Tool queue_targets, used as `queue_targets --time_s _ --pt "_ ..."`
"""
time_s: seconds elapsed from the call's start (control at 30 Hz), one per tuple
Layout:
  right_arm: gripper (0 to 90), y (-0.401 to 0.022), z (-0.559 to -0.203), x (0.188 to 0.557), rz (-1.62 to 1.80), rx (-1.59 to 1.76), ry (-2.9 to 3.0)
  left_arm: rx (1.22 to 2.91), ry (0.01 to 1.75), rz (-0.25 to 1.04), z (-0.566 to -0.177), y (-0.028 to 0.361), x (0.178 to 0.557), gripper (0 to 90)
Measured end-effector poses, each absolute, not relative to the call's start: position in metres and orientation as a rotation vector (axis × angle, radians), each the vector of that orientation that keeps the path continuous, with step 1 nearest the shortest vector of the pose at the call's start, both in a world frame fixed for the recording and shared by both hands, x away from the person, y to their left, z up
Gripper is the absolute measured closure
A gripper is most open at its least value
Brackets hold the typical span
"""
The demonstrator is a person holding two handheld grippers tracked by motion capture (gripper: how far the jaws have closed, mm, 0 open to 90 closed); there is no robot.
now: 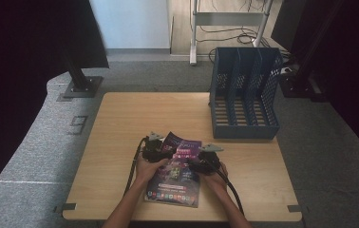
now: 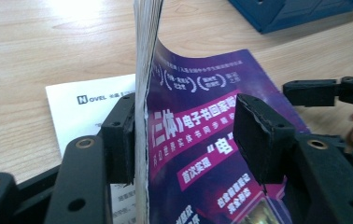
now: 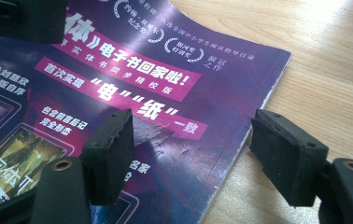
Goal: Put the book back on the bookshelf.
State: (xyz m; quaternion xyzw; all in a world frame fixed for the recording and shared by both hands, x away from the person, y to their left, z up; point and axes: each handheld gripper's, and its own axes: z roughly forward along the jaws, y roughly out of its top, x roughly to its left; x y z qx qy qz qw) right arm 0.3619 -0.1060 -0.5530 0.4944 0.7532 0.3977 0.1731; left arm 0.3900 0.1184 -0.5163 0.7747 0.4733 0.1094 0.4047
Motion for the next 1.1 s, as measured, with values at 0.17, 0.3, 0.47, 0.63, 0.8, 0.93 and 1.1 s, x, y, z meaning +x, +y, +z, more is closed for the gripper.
queue_targets --time_s 0.17,0.3,0.47,0.63,0.8,0.93,1.1 --pt "29.7 -0.106 -0.5529 0.3619 1.128 1.403 2.137 1.965 1.204 0.302 -0.5172 0.1203 0.3914 51.7" --pt "29.7 -0.106 -0.5529 0.3618 1.128 1.404 2.137 1.984 1.201 0.335 -0.5174 0.1212 0.391 58.9" --pt "29.7 -0.106 -0.553 0.3619 1.128 1.402 2.137 1.982 1.19 0.328 -0.5173 0.1243 0.39 61.2" --pt "29.7 -0.106 -0.5529 0.3619 1.128 1.403 2.136 1.981 1.205 0.36 -0.5184 0.1232 0.3901 63.7" --pt "29.7 -0.1059 -0.5529 0.3618 1.127 1.404 2.135 1.976 1.198 0.36 -0.5199 0.1231 0.3898 68.0" --pt "29.7 -0.1058 -0.5529 0.3618 1.127 1.405 2.135 1.98 1.182 0.349 -0.5201 0.1251 0.3907 70.4" --pt "29.6 -0.1057 -0.5529 0.3618 1.127 1.406 2.134 2.001 1.177 0.364 -0.5254 0.1258 0.3904 68.6"
